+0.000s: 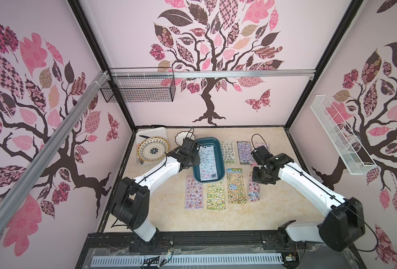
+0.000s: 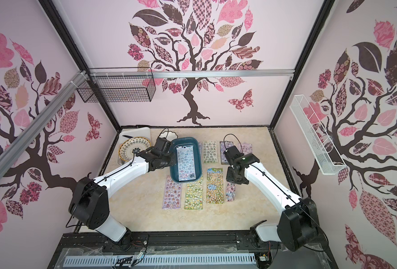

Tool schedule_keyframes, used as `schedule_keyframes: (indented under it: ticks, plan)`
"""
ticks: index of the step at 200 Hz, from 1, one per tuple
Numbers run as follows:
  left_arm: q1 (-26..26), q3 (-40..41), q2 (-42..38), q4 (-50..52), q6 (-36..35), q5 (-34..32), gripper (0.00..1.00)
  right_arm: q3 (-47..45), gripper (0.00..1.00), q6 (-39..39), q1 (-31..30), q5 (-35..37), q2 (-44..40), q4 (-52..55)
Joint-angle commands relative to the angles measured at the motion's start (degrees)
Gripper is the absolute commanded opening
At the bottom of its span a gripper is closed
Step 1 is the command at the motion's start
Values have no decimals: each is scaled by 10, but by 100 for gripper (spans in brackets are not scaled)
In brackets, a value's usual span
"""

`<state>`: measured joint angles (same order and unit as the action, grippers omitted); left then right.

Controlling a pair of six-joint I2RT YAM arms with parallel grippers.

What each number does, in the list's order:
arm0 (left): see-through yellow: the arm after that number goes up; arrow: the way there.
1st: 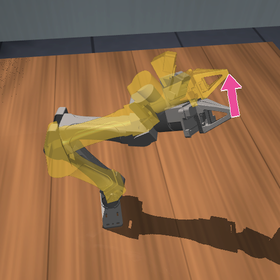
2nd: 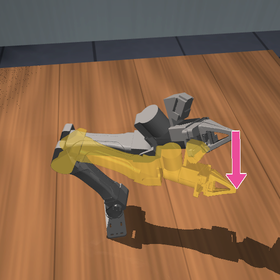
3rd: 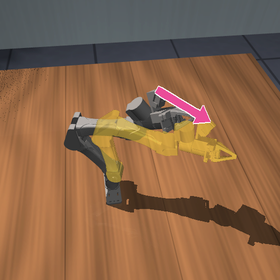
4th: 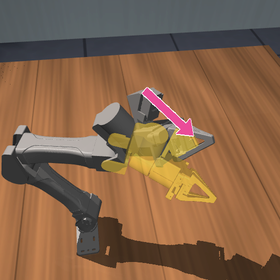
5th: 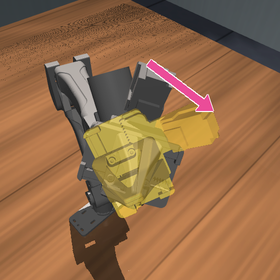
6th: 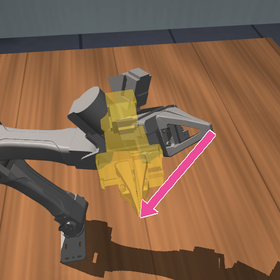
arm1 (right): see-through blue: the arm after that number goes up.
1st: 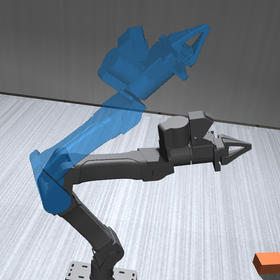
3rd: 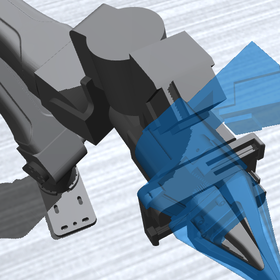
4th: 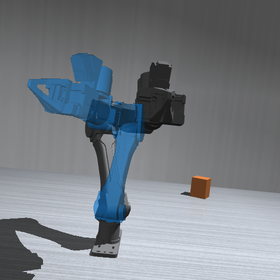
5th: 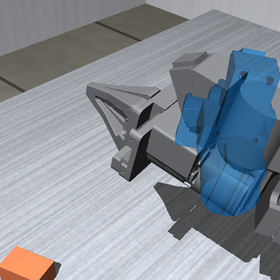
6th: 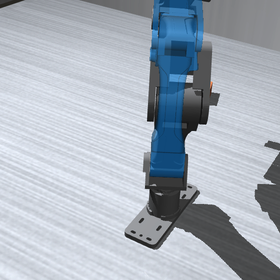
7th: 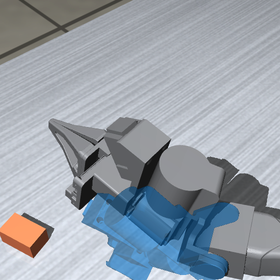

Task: Take the stickers out of the storage box
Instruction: Place the sticker at the center of the board.

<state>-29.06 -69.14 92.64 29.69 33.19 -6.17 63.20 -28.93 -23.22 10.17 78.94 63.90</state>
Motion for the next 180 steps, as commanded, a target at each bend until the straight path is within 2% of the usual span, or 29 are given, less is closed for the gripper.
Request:
schedule_keyframes:
  ticks: [1, 76, 116, 180]
  plan:
    - [1, -15, 0, -8, 3, 4, 0, 1, 0, 15, 16, 13, 31, 5]
    - [1, -15, 3, -10, 6, 15, 0, 15, 0, 40, 22, 36, 160, 17]
    - [2, -15, 7, -10, 7, 16, 0, 24, 0, 46, 22, 86, 220, 27]
    - [2, -14, 11, -10, 7, 18, 0, 44, 13, 40, 22, 125, 273, 29]
